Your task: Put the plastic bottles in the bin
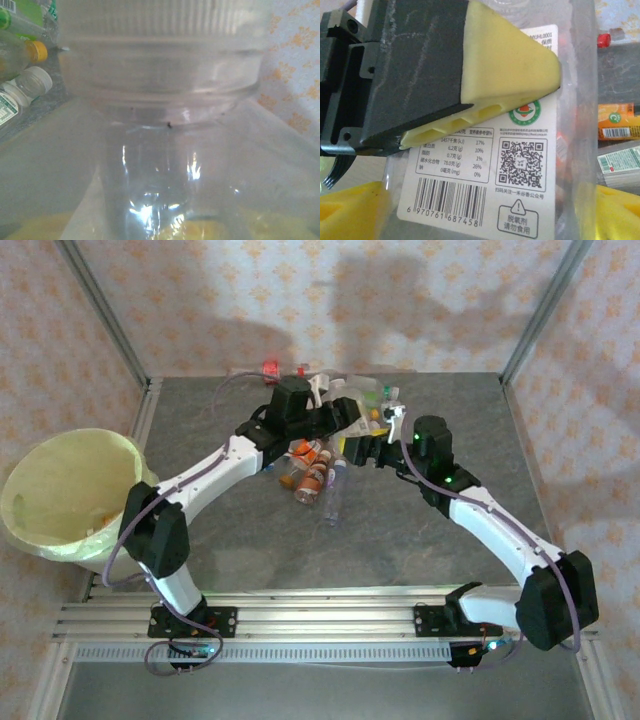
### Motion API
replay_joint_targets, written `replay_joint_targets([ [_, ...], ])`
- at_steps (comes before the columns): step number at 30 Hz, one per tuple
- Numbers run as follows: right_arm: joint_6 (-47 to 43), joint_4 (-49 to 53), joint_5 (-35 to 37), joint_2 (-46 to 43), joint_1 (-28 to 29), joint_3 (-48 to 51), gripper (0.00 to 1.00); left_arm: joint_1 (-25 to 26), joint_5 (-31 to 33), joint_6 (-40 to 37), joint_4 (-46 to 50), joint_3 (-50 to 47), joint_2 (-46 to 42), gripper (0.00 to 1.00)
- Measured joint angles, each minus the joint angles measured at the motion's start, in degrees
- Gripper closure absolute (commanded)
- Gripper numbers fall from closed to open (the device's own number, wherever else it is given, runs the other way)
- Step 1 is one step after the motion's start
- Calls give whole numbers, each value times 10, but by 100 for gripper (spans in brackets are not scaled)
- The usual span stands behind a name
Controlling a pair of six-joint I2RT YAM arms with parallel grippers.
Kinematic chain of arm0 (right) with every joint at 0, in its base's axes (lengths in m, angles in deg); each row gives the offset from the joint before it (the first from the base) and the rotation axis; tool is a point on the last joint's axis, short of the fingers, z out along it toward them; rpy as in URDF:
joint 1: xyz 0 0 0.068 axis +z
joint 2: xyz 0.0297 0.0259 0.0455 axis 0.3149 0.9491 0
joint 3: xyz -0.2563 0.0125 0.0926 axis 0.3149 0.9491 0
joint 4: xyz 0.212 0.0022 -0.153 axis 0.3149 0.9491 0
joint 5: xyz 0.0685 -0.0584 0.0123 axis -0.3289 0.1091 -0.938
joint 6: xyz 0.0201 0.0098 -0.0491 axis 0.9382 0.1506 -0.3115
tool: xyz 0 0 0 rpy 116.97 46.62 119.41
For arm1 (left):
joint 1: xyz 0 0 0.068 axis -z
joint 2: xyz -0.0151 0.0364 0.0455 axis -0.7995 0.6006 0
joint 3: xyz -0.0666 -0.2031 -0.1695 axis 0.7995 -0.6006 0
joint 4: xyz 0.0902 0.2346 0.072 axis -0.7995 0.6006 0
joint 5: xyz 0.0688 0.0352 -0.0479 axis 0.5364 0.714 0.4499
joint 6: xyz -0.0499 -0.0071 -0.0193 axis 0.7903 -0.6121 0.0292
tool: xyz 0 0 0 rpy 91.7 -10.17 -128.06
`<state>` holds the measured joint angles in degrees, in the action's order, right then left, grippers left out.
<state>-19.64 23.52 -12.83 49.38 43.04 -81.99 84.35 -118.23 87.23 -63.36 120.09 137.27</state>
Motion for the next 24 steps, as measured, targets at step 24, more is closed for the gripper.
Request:
replay_joint_targets([
  [24, -39, 59, 309, 19, 3, -25, 1, -139, 457, -183, 437, 116, -330, 50],
])
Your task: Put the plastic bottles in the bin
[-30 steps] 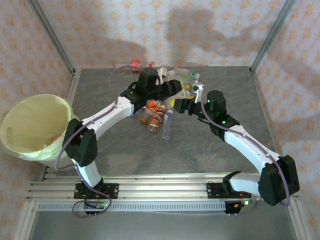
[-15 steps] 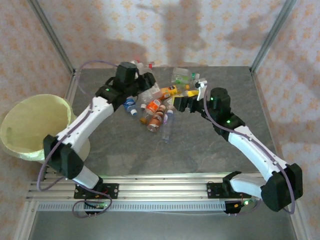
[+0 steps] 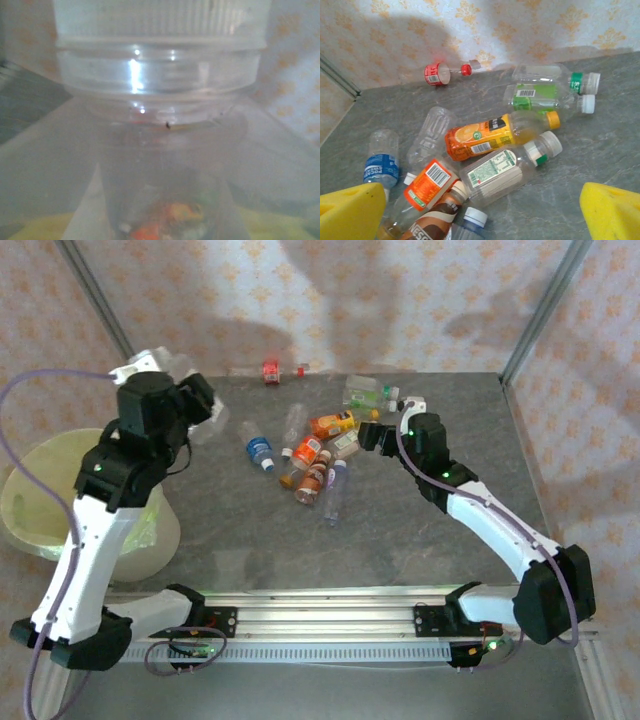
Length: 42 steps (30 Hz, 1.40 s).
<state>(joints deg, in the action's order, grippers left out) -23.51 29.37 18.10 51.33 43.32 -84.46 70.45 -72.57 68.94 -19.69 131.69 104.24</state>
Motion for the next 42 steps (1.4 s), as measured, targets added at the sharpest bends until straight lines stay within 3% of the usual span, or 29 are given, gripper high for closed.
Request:
replay_joint_targets([
  [9, -32, 6, 22, 0, 0, -21, 1, -146, 142, -45, 66, -22, -78, 50],
  [15, -32, 9, 27, 0, 0, -21, 1, -250, 146, -51, 75, -74, -118, 50],
  [20, -32, 16, 32, 3, 0, -21, 1, -356, 87, -46, 76, -129, -132, 50],
  [30, -32, 24, 39, 10, 0, -23, 1, -548, -108, -5, 64, -212, -106, 50],
  [35, -32, 27, 41, 10, 0, -23, 1, -598, -186, 0, 42, -252, -94, 50],
  [42, -30, 30, 41, 16, 0, -27, 1, -608, -229, 14, 29, -304, -73, 40],
])
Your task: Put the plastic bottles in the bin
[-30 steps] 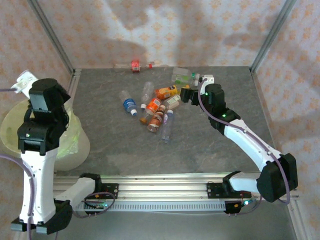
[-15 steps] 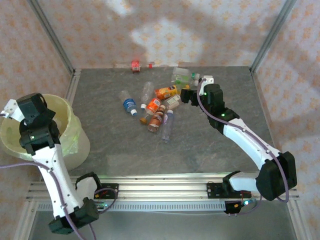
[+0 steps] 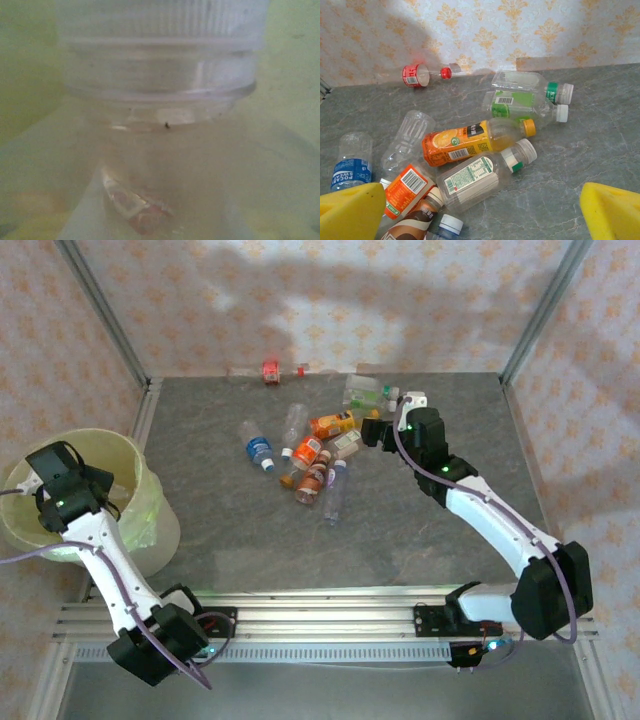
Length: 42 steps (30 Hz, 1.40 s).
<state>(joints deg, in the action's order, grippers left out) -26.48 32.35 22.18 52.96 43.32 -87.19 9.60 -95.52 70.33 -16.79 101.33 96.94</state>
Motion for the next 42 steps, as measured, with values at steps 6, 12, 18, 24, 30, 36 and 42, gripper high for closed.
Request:
replay_joint_targets([
  [6, 4, 1, 0, 3, 0, -3, 1, -2, -18, 15, -13, -5, 23, 18],
  [12, 7, 2, 0, 3, 0, -3, 1, -2, -29, 28, -14, -5, 37, 14],
  [18, 12, 2, 2, 3, 0, -3, 1, -2, -56, 33, -13, 8, 25, 9],
  [24, 22, 2, 13, 3, 0, -3, 1, -2, -79, 31, -11, 42, -14, 9],
  [30, 33, 2, 26, 3, 0, -3, 1, 57, -89, 29, -9, 83, -44, 7],
  [36, 61, 2, 36, 3, 0, 1, 1, 185, -85, 28, -10, 143, -29, 1],
  [42, 89, 2, 46, 3, 0, 12, 1, 336, -36, 28, -20, 195, 17, 1],
])
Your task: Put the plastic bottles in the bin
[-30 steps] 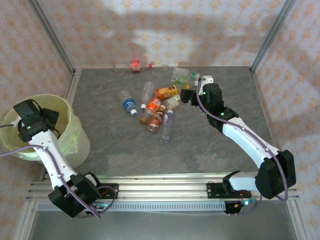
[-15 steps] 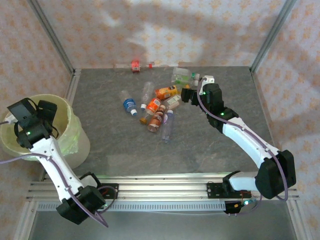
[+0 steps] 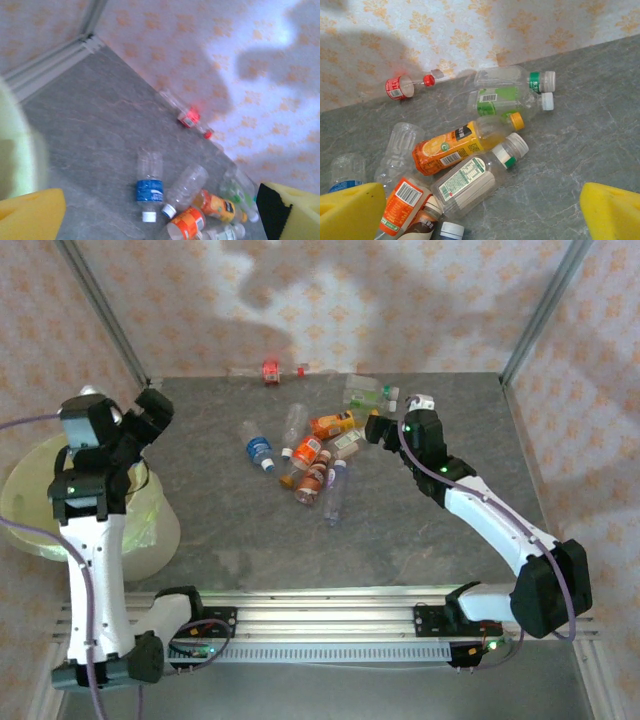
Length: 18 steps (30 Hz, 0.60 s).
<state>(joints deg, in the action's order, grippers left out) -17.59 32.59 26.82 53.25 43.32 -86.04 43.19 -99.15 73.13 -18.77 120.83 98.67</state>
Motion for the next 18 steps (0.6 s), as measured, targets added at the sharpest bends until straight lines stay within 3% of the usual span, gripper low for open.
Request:
replay_joint_targets([
  [9, 24, 17, 31, -13, 0, 12, 1, 278, 227, -2, -4, 89, 144, 0],
  [12, 30, 25, 47, -34, -1, 20, 1, 313, 268, -4, -18, 96, 201, 0],
  [18, 32, 43, 72, -68, -7, 36, 1, 320, 283, -7, -31, 135, 334, 0],
])
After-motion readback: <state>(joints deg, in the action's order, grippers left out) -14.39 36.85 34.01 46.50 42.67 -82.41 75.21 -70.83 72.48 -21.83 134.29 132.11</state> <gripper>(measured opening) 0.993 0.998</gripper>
